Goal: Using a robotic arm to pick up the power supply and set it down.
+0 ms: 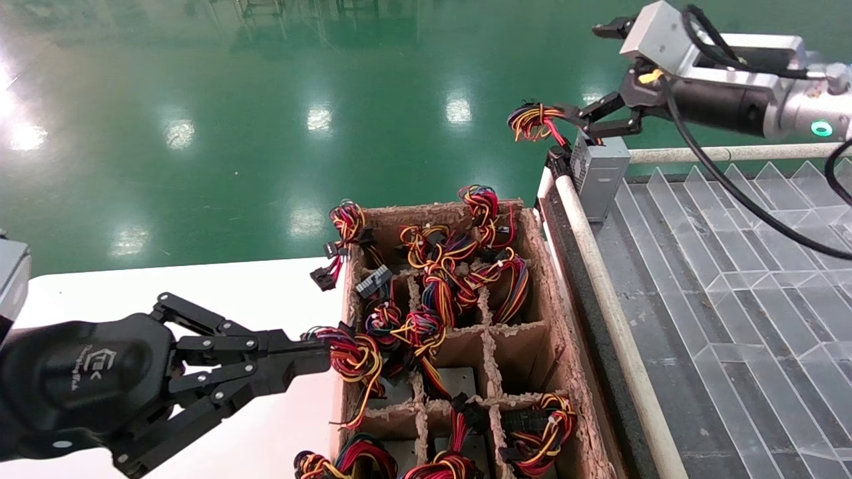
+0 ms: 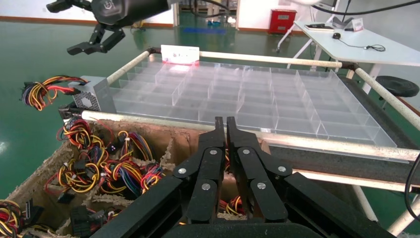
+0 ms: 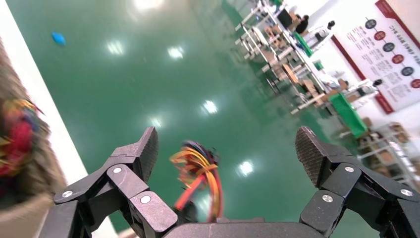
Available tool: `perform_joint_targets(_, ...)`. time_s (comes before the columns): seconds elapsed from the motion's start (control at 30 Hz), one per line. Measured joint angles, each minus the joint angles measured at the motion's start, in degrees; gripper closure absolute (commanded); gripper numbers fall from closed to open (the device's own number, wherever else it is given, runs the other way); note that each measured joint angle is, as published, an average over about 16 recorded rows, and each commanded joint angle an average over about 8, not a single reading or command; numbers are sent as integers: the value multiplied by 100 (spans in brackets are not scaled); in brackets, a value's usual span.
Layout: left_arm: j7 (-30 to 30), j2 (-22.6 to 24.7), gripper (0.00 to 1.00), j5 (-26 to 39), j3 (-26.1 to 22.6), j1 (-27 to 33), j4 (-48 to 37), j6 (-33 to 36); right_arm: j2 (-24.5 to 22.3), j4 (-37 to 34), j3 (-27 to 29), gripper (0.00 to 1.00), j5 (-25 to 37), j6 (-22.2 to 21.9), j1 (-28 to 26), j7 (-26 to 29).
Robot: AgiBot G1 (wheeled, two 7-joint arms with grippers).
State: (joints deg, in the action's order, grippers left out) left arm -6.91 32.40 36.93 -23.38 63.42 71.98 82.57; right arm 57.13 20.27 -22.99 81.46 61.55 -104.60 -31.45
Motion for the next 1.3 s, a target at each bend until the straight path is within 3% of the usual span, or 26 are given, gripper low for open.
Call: perform_joint_targets(1.3, 0, 0, 0, -1, -1, 0, 0, 0, -2009, 4847, 633, 0, -3599, 2194, 3911, 3830)
